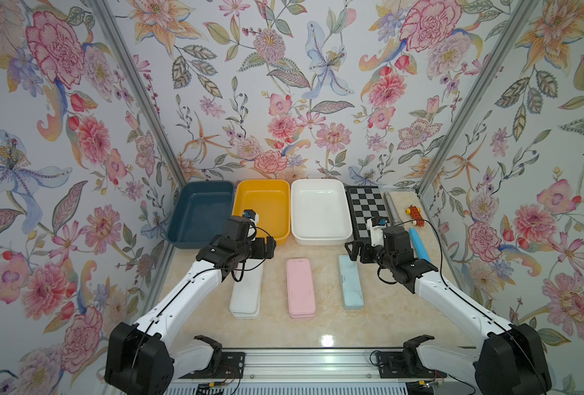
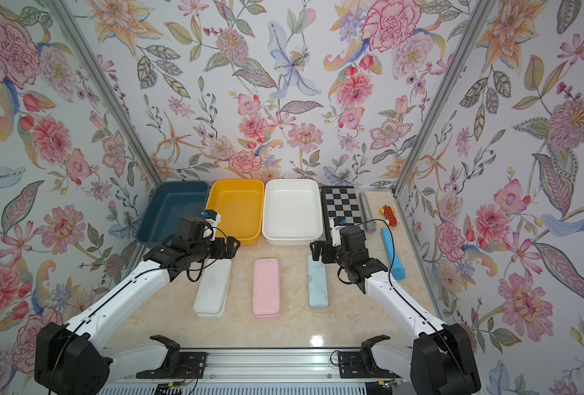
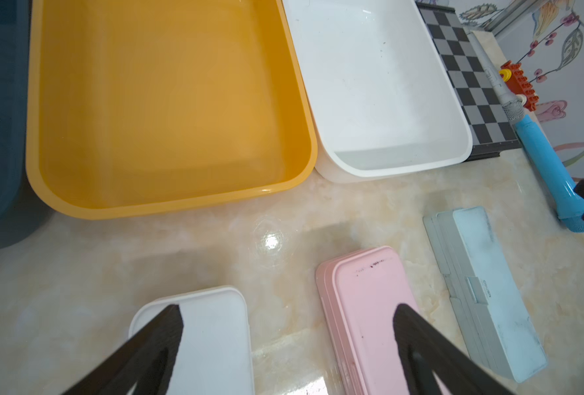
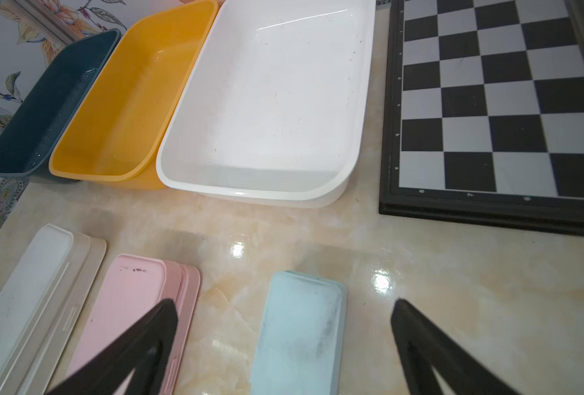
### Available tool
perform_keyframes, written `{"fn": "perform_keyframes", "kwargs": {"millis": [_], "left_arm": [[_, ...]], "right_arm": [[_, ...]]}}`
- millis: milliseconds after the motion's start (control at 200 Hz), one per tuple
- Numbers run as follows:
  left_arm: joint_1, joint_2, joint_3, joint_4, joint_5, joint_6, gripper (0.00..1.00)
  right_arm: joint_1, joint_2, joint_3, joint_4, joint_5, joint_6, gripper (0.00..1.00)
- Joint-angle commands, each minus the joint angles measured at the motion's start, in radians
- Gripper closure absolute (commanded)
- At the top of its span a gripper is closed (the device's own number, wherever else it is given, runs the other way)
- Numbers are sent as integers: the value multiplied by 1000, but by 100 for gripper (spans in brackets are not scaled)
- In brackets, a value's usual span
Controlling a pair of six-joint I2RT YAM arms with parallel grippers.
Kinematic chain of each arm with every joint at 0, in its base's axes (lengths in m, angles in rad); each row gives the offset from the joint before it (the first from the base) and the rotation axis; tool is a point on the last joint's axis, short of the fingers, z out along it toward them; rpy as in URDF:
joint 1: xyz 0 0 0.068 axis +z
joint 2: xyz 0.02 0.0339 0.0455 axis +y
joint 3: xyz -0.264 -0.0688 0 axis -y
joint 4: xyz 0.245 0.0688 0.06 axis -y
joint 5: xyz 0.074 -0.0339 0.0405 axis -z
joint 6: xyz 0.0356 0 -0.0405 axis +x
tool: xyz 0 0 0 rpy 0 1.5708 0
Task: Place the pencil cases by color into the storage box
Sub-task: Pick up the pencil case from the center of the board.
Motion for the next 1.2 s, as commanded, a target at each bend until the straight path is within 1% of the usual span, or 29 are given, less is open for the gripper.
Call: {"fn": "perform_keyframes", "kwargs": {"millis": [0, 85, 160, 220, 335, 400, 515, 685, 830, 935, 1195], "left_arm": [[-21, 80, 75, -205, -46, -39, 2], [-20, 151, 165, -341, -48, -22, 2], [-22, 208, 243, -457, -19, -1, 2], [-21, 248, 296, -546, -29, 12, 2], [-22, 258, 299, -615, -82, 46, 2], [-21, 245, 277, -623, -110, 37, 2], [-15, 234, 233, -622, -103, 21, 2], [-9, 214, 215, -617, -185, 23, 2], [12, 214, 220, -617, -147, 27, 2], [19, 238, 197, -614, -117, 33, 2], [21, 293, 149, -588, -133, 26, 2]], "right_arm": [[22, -6, -24, -45, 1, 20, 0], [23, -27, -49, -45, 18, 20, 0], [22, -41, -60, -53, 28, 12, 0], [22, -50, -67, -54, 28, 10, 0], [22, -61, -83, -46, 30, 11, 0], [23, -69, -93, -40, 29, 14, 0], [23, -71, -100, -45, 30, 13, 0], [22, -43, -91, -52, 29, 0, 0], [23, -5, -73, -39, 23, -1, 0], [22, 14, -62, -30, 15, 4, 0], [22, 22, -58, -21, 17, 7, 0]]}}
